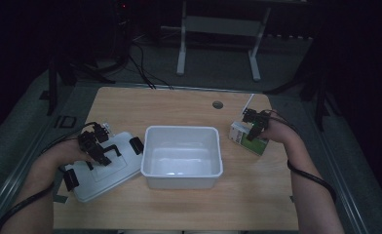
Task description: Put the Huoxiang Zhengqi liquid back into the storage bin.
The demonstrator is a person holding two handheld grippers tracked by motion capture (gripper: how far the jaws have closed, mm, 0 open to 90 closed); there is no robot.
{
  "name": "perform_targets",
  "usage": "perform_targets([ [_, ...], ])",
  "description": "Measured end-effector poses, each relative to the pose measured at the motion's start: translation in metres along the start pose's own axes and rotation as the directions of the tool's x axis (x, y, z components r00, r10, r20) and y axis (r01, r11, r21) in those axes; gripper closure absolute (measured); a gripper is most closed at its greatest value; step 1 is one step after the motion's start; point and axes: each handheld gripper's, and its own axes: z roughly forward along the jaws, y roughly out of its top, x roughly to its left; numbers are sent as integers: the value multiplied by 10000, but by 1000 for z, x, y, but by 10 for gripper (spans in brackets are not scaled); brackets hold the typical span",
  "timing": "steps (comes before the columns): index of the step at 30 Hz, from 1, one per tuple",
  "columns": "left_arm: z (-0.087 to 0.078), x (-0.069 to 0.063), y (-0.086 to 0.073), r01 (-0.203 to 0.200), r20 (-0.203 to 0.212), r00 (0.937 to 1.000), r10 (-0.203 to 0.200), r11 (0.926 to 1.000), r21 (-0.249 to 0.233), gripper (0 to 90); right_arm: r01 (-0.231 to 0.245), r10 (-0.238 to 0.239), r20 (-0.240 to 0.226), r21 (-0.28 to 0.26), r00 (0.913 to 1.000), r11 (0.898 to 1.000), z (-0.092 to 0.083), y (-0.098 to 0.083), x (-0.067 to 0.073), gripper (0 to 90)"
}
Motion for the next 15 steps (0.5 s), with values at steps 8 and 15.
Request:
perform_targets([
  [8,-1,0,-2,53,-9,10000,-53,10000,46,333,954,-972,-383,-452,9945,9944,-9,-17,15,636],
  [15,1,1,-2,60,13,10000,-60,9999,131,333,1835,-1853,-433,-409,9817,9822,-22,-26,31,637],
])
